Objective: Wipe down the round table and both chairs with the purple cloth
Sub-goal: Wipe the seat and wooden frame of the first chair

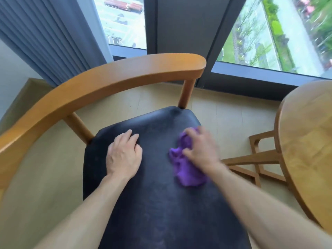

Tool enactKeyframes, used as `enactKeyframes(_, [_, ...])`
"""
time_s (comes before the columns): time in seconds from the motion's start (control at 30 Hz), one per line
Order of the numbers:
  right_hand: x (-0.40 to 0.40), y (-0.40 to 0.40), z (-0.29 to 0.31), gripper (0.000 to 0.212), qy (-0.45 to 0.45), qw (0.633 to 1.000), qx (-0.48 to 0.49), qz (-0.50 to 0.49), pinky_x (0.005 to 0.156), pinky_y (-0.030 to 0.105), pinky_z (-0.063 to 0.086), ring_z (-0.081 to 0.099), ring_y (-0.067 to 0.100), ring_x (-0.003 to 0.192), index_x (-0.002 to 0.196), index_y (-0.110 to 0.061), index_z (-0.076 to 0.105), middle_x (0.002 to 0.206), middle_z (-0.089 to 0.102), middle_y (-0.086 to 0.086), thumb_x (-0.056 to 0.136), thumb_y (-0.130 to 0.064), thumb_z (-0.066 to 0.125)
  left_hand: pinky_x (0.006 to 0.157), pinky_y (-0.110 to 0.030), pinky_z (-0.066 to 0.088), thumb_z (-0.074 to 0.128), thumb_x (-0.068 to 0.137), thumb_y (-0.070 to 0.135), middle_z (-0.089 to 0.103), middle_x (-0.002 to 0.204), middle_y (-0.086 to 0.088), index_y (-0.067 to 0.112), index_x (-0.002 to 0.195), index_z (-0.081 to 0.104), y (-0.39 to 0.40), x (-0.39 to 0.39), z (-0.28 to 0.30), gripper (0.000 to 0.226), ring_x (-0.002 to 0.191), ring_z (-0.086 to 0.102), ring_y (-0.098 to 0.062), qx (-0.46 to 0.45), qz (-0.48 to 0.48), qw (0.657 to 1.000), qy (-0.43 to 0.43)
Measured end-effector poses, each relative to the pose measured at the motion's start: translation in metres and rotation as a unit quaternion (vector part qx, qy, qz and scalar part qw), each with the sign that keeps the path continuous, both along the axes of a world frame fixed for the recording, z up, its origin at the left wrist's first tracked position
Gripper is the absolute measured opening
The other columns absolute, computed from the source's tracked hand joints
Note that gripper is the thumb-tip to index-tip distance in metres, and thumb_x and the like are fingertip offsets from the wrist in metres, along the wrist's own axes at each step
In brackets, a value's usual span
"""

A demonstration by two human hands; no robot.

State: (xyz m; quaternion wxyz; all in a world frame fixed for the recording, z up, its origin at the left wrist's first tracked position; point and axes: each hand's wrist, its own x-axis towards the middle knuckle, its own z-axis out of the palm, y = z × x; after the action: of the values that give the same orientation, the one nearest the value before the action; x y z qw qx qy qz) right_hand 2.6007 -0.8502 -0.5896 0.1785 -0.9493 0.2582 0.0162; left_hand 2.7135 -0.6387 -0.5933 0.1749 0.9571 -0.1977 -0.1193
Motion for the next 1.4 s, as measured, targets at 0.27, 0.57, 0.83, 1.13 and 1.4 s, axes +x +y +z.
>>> enactKeyframes(0.27, [0.025, 0.076, -0.012, 0.040, -0.090, 0.989, 0.084, 0.083, 0.076, 0.033, 0.050, 0.054, 0.026, 0.091, 0.106, -0.030, 0.061, 0.104, 0.051, 0.000, 0.067, -0.032, 0.063, 0.121, -0.036, 0.022, 0.044, 0.095, 0.007, 0.034, 0.160, 0.010, 0.025, 0.146, 0.051, 0.013, 0.007, -0.002, 0.054, 0.149, 0.026, -0.011, -0.047, -0.009, 0.997, 0.057])
enactKeyframes(0.57, [0.042, -0.022, -0.004, 0.043, -0.060, 0.990, -0.001, 0.131, 0.084, 0.040, 0.052, 0.050, 0.027, 0.111, 0.119, -0.031, 0.064, 0.126, 0.050, 0.003, 0.076, -0.033, 0.067, 0.119, -0.038, 0.028, 0.040, 0.099, 0.004, 0.049, 0.150, 0.013, 0.022, 0.128, 0.067, 0.015, 0.014, 0.017, 0.044, 0.142, 0.037, -0.008, -0.113, 0.053, 0.986, 0.114])
enactKeyframes(0.83, [0.010, 0.011, -0.008, 0.087, -0.045, 0.987, -0.111, 0.106, 0.101, 0.049, 0.036, 0.029, 0.033, 0.141, 0.150, -0.046, 0.028, 0.162, 0.017, 0.001, 0.072, -0.075, 0.052, 0.120, -0.039, 0.025, 0.040, 0.100, 0.006, 0.045, 0.153, 0.013, 0.021, 0.131, 0.065, 0.014, 0.014, 0.018, 0.043, 0.145, 0.033, -0.007, -0.111, 0.059, 0.983, 0.135])
enactKeyframes(1.13, [0.028, 0.090, -0.005, 0.051, -0.044, 0.986, -0.031, 0.158, 0.067, 0.037, 0.044, 0.047, 0.031, 0.088, 0.119, -0.035, 0.053, 0.125, 0.045, 0.006, 0.070, -0.043, 0.060, 0.120, -0.031, 0.027, 0.038, 0.100, 0.008, 0.053, 0.146, 0.013, 0.022, 0.123, 0.071, 0.020, 0.022, 0.004, 0.042, 0.140, 0.039, -0.004, -0.178, 0.083, 0.967, 0.164])
enactKeyframes(1.4, [0.041, 0.040, -0.008, 0.047, -0.074, 0.936, -0.103, 0.329, 0.066, 0.038, 0.036, 0.049, 0.032, 0.092, 0.115, -0.035, 0.058, 0.128, 0.051, 0.007, 0.068, -0.041, 0.062, 0.108, -0.038, 0.042, 0.032, 0.092, 0.033, 0.064, 0.135, 0.006, 0.033, 0.121, 0.071, 0.011, 0.044, 0.016, 0.048, 0.129, 0.054, -0.020, -0.074, 0.072, 0.986, 0.132])
